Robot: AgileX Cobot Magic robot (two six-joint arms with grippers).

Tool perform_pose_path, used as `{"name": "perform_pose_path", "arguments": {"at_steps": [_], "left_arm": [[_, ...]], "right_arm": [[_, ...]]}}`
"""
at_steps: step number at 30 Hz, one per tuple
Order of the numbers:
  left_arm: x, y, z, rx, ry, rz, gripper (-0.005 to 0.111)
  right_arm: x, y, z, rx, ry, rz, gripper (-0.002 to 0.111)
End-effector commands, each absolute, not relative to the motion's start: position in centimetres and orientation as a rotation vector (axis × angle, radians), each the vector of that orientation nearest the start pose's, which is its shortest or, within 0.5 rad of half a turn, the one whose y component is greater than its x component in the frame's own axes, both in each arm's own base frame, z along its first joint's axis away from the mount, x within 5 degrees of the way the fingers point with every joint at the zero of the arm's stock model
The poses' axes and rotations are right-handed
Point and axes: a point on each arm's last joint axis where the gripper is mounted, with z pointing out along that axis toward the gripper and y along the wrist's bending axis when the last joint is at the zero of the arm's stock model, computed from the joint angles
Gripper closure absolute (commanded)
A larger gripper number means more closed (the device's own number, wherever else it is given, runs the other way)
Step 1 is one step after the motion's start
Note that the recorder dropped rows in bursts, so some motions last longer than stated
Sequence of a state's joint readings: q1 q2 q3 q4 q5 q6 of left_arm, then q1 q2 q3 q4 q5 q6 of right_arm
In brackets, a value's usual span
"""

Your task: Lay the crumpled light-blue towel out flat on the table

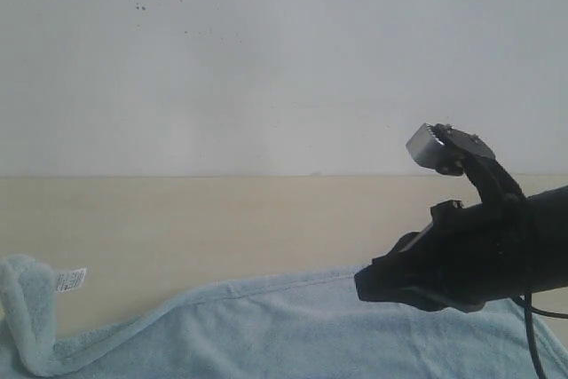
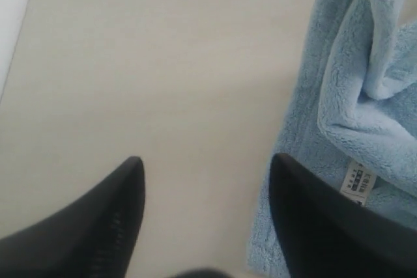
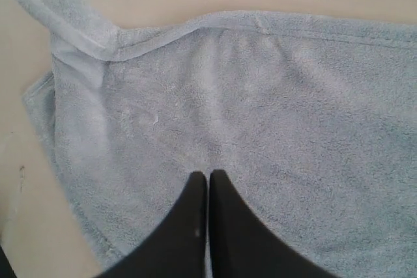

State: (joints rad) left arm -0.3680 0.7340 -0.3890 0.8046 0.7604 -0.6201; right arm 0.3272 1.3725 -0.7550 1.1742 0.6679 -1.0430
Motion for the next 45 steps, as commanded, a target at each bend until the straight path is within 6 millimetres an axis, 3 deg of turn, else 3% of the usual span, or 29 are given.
{"name": "perform_pose_path", "arguments": {"at_steps": [1,12,26,29,35,39,45], "left_arm": [[14.1,-0.7,23.0,0.293,2.34,0.467,0.049],[20.2,-2.8,22.8,0.304,2.327,0.508,0.049],[25.0,-4.4,20.3,0.317,2.304,0.561,0.05],[25.9,-4.6,19.8,0.283,2.321,0.571,0.059],[28.0,-4.6,20.6,0.193,2.234,0.632,0.101],[30.2,-4.6,21.4,0.173,2.19,0.608,0.103],[32.7,-3.9,20.5,0.104,2.242,0.709,0.103]], "right_arm": [[23.3,13.0,24.3,-0.625,2.289,0.823,0.108],[23.5,12.9,24.3,-0.667,2.258,0.773,0.108],[23.7,12.8,24.3,-0.673,2.243,0.738,0.108],[23.7,12.7,24.3,-0.672,2.243,0.735,0.108],[23.7,12.7,24.3,-0.672,2.243,0.735,0.108],[23.7,12.7,24.3,-0.672,2.243,0.735,0.108],[23.7,12.7,24.3,-0.672,2.243,0.735,0.108]]}}
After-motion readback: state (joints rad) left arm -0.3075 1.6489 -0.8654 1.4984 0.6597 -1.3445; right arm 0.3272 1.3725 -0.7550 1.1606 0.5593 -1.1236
